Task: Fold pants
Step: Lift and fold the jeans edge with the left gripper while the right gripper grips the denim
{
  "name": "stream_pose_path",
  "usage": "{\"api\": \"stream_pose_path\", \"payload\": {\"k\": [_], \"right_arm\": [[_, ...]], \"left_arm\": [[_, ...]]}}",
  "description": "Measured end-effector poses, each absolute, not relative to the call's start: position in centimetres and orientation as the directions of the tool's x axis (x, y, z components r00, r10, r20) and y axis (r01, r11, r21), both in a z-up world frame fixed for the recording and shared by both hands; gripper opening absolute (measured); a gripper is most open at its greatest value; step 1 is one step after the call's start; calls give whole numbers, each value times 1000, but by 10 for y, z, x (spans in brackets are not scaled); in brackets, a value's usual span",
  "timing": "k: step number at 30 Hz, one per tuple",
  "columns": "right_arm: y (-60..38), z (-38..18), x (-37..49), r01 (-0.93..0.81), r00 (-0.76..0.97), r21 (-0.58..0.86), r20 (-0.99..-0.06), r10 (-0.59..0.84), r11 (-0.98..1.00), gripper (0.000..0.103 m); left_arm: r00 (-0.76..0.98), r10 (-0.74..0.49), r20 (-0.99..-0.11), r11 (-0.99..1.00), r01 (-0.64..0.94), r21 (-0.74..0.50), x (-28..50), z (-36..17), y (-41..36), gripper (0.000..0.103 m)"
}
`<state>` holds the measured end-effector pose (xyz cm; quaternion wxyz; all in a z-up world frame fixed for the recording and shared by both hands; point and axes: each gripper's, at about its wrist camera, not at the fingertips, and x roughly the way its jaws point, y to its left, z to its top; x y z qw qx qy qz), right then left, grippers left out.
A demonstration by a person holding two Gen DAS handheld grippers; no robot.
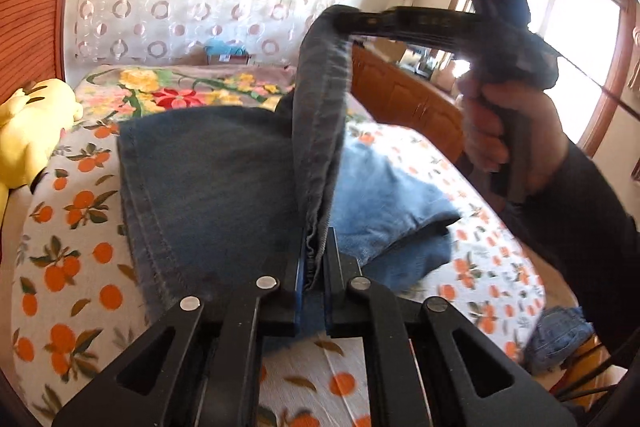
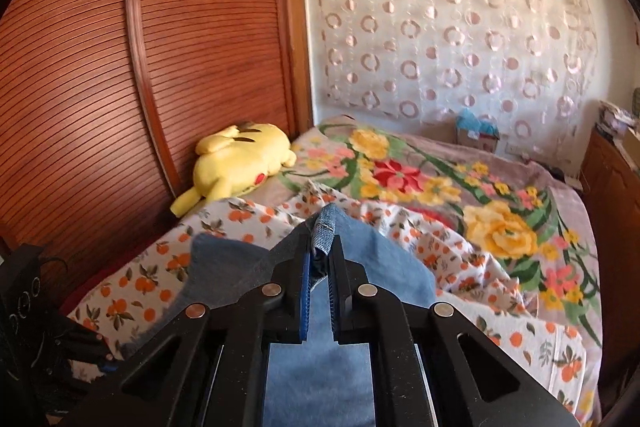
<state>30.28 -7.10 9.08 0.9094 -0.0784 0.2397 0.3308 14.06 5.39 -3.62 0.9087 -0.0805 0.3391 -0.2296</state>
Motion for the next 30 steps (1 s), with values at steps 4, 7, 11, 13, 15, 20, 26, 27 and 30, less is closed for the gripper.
{"api": "stream_pose_path", "payload": {"k": [4,7,11,13,15,20,26,27,30], "right_arm": [[-48,102,293,-687,638,20,-461,617,726,7],[-32,100,291,-715,611,28,-459,644,698,7],[-18,84,303,-735,565,53,-503,654,676,8],[-15,73,311,-737,543,65,-537,646,673,8],[-15,64,318,-726,536,70,-566,627,684,20],[-42,57,320,-711,545,62,-581,604,701,30],[-88,47,296,-668,588,26,-595,549,744,31],[-90,45,288,-657,595,20,-600,535,753,31],[-114,35,259,-619,617,3,-617,489,785,31]], "left_arm": [[694,-463,-552,886,348,-305,119,-21,67,8],[706,-444,-552,895,320,-311,113,-20,83,8],[697,-407,-591,911,262,-319,114,-36,100,8],[683,-393,-616,917,244,-316,115,-48,103,8],[669,-384,-637,921,234,-310,114,-57,103,8],[655,-333,-679,942,195,-273,112,-71,107,13],[686,-286,-670,954,141,-263,120,-66,128,32],[691,-276,-668,957,134,-257,123,-64,131,40],[708,-258,-657,963,132,-236,133,-58,133,50]]}}
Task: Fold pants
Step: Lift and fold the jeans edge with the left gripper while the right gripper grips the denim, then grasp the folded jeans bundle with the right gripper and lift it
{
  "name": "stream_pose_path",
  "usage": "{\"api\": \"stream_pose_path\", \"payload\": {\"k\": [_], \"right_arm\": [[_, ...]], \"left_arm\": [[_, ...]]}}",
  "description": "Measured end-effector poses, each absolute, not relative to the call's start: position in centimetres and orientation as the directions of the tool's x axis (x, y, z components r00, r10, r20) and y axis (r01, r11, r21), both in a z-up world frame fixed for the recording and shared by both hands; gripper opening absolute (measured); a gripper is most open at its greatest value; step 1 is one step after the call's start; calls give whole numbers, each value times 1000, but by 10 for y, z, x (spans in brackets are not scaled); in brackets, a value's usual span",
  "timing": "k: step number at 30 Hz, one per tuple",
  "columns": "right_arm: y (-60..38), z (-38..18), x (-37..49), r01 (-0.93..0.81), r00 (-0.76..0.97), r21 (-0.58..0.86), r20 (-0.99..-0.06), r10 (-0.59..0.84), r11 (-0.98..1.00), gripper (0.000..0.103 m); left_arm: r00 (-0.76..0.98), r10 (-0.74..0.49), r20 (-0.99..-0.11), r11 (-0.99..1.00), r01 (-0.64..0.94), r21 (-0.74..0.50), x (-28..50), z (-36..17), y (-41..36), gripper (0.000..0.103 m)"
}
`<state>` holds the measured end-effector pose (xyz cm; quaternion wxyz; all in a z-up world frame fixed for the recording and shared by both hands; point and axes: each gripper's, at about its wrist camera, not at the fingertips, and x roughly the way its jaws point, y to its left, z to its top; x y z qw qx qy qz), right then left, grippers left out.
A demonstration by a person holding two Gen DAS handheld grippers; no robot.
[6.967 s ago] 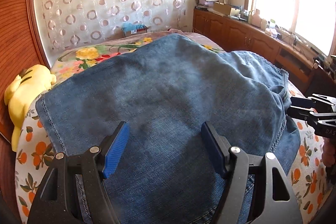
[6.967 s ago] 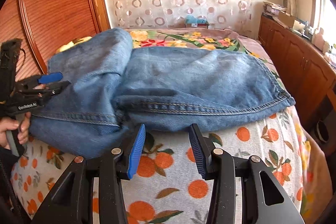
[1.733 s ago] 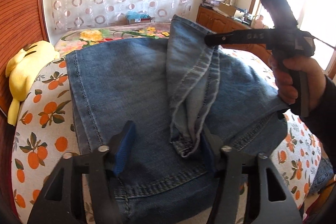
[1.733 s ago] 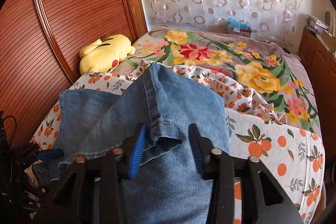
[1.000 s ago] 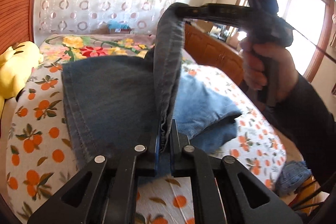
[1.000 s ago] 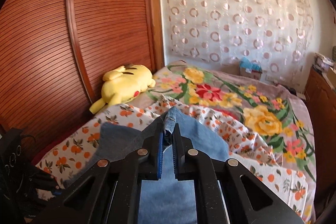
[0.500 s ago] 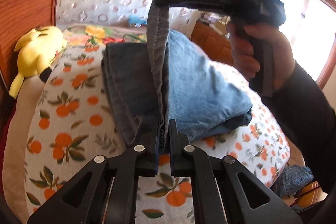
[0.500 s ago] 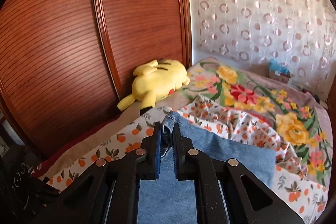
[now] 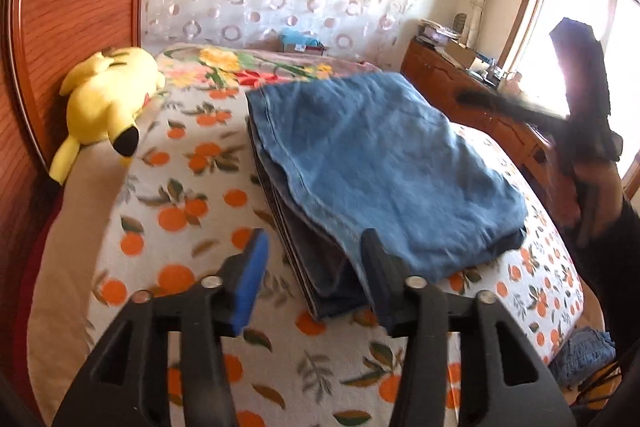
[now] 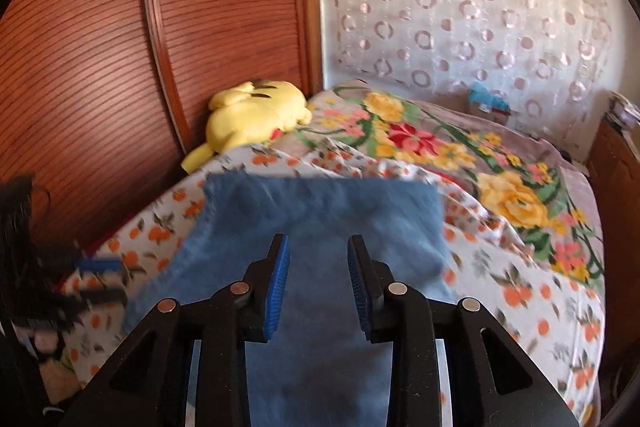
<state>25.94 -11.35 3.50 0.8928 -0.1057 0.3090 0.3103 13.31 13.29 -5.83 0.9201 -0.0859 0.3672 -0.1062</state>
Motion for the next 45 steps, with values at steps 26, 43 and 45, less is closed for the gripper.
{"api": "stream_pose_path", "payload": {"k": [26,43,45], "right_arm": [[-146,-23,215,-466,635,-23,-705,316,885,31],[-152,-36,210,-463,656,-49,-690,306,885,31],[-153,-36,210,-464,653,-41,-690,311,885,32]], "left_arm": [[648,-203,-734,979,142,-145,193,-81,109,50],[634,-242,-734,948,315,-41,291,-47,64,50],[613,-215,-760,951,309,-21,305,-57,64,50]]}}
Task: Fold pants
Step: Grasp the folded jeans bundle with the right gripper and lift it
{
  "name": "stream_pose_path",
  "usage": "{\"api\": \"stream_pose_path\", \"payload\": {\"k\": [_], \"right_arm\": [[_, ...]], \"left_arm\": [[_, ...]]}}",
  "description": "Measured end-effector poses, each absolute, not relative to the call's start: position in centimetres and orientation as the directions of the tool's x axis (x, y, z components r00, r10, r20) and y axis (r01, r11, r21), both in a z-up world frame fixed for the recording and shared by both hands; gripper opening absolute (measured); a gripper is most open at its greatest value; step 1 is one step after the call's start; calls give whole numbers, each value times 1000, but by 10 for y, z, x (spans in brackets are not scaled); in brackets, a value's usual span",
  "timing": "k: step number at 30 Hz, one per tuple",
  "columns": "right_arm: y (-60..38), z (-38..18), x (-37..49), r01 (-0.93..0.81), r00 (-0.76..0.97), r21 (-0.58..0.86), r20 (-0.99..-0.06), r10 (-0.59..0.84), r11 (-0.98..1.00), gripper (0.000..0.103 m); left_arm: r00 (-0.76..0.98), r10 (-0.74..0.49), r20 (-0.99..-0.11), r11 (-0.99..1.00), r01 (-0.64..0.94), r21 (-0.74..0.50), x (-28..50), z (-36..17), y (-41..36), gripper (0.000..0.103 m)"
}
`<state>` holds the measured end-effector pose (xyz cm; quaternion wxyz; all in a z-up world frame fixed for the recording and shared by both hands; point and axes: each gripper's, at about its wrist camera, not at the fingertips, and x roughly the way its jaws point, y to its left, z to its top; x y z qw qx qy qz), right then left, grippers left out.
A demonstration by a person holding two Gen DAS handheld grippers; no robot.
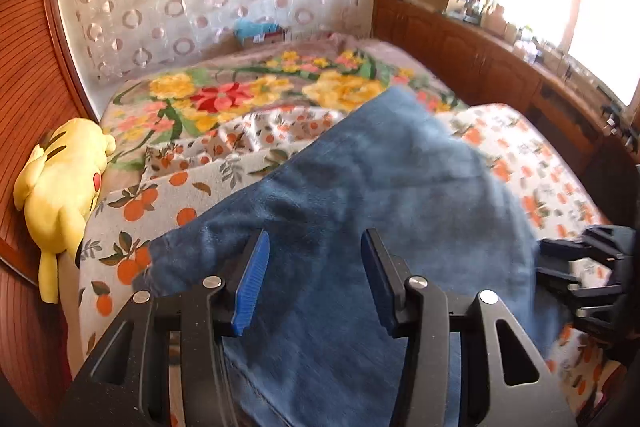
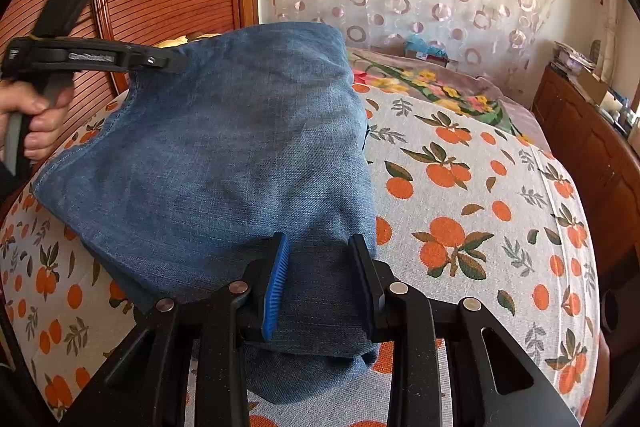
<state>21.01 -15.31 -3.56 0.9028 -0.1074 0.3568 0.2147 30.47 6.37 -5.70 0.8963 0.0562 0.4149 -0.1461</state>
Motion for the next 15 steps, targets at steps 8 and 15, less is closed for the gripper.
{"api": "stream_pose_path", "payload": {"k": [8,15], "right_arm": [[-155,-36,213,-464,651,-35,-691,314,885,32],[-160,-34,214,-461,652,-6,-681,334,887,32]], "left_arm": [[567,-222,-793,947,318,-38,321,-85,69,50],[602,-173,-780,949,313,30,316,-63,49,50]]}}
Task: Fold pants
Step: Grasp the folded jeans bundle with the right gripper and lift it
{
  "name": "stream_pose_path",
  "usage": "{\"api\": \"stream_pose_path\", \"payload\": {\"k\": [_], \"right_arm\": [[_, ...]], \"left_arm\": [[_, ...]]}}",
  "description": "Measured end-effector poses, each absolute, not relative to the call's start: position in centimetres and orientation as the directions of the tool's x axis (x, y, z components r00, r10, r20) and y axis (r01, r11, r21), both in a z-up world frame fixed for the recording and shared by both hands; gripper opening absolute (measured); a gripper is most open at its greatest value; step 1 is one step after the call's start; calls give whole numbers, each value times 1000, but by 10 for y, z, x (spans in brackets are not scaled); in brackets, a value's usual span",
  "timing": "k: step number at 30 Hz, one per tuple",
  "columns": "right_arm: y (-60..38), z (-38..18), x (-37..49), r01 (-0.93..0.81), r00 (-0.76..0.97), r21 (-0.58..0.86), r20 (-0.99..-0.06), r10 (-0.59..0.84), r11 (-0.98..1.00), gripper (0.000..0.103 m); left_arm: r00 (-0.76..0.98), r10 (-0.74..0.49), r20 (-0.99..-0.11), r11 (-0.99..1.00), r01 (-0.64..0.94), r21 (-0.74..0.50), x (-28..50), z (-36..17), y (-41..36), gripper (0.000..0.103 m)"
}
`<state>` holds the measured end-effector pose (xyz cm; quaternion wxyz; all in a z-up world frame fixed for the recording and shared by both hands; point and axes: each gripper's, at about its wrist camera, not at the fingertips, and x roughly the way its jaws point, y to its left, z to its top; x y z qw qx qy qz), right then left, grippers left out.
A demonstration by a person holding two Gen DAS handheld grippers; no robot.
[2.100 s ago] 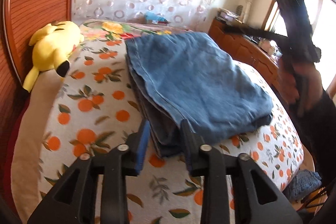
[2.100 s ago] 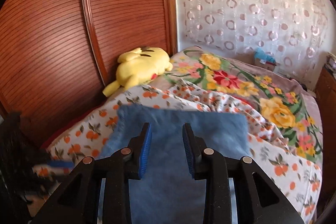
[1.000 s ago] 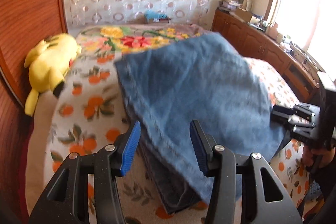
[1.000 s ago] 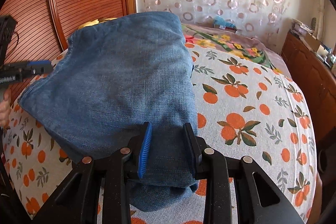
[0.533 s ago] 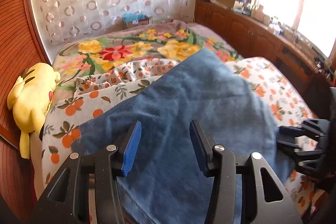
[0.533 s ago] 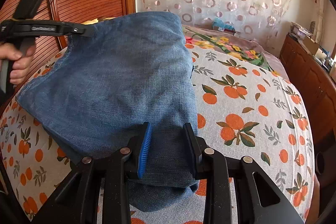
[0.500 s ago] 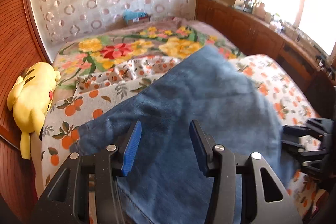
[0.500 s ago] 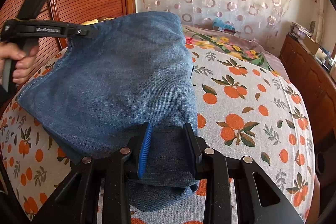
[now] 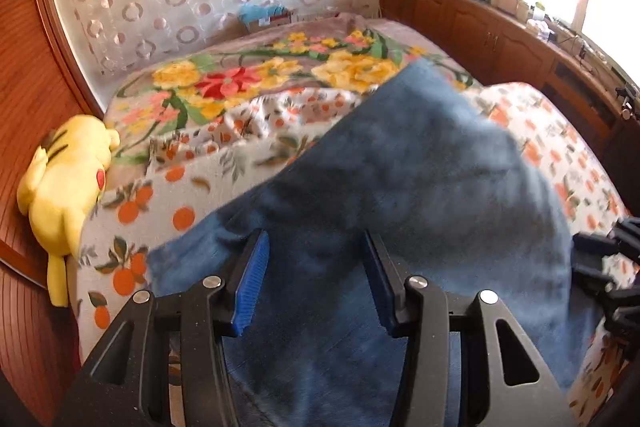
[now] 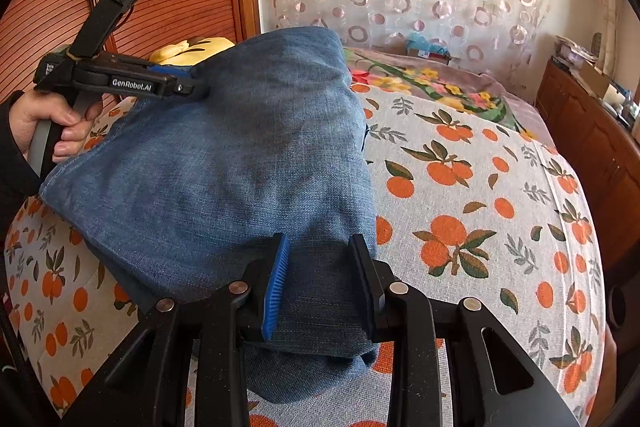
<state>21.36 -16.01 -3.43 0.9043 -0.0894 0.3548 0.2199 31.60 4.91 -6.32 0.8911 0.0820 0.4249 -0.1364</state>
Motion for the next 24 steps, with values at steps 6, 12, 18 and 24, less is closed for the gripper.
{"api": "stream_pose_path", "payload": {"k": [6,12,18,24], "right_arm": [[-176,-17,212,-437,674,34,-649,352,899,33],[-198,-13,222,-404,669,82,-653,356,911,33],[-205,-23,231,-400,628,136,-679,380,906,33],[-201,-28,235,-415,611,138,-691,387,900,33]], "left_arm": [[621,-244,-745,915,403,36,317,-30,5,50],[584,-280,-762,875,481,48,340,-27,-46,50],[544,-265,-796,884,467,25,363,-48,-55,50],[514,-251,-820,895,446,5,373,-78,-51,50]]}}
